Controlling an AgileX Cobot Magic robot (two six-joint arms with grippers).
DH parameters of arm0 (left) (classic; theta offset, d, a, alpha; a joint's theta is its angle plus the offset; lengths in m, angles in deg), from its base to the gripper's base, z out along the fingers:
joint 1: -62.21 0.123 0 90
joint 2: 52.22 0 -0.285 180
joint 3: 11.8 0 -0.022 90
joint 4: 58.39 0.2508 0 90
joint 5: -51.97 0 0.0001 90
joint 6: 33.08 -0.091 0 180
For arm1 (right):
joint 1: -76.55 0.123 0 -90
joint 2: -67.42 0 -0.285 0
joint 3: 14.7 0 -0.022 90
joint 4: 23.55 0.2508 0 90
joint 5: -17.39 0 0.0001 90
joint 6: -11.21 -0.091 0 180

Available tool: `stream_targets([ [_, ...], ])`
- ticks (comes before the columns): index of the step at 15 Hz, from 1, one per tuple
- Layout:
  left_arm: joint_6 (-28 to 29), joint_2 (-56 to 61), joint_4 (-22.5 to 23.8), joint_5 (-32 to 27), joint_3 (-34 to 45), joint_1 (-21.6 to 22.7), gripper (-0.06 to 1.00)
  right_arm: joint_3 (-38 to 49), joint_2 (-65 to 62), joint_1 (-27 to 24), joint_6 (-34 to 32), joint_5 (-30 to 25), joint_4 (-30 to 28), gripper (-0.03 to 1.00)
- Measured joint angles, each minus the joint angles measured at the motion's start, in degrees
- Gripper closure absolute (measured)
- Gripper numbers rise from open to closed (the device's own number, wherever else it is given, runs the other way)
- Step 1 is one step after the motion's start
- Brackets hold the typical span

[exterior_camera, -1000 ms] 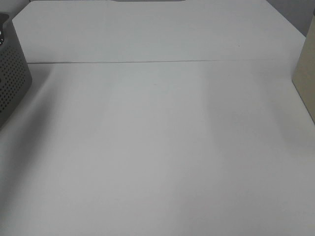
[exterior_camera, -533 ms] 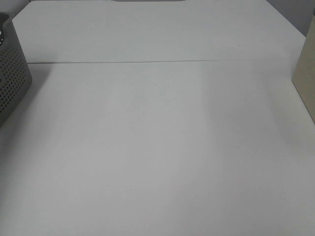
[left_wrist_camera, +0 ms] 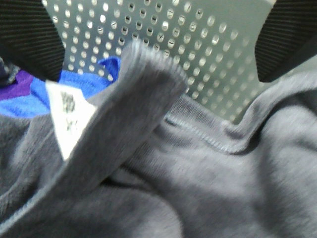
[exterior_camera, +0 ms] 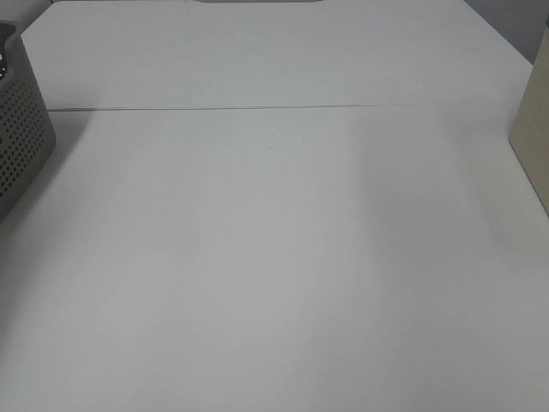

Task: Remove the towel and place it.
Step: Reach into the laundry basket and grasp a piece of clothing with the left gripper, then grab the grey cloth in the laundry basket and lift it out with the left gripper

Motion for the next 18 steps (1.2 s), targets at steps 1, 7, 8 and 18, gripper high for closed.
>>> stream_targets([
  [1, -0.3, -0.7, -0.5, 0.3, 0.0, 0.0, -0.05, 0.0, 0.0, 0.0, 0.0, 0.0, 0.0, 0.47],
  [7, -2.7, -3.7, -5.6, 1.2, 0.0, 0.0, 0.06, 0.0, 0.0, 0.0, 0.0, 0.0, 0.0, 0.47],
  [8, -2.7, -3.6, -5.8, 1.2, 0.0, 0.0, 0.15, 0.0, 0.0, 0.0, 0.0, 0.0, 0.0, 0.47],
  [18, 1.9, -3.6, -6.8, -0.9, 0.0, 0.0, 0.85, 0.0, 0.0, 0.0, 0.0, 0.0, 0.0, 0.47],
])
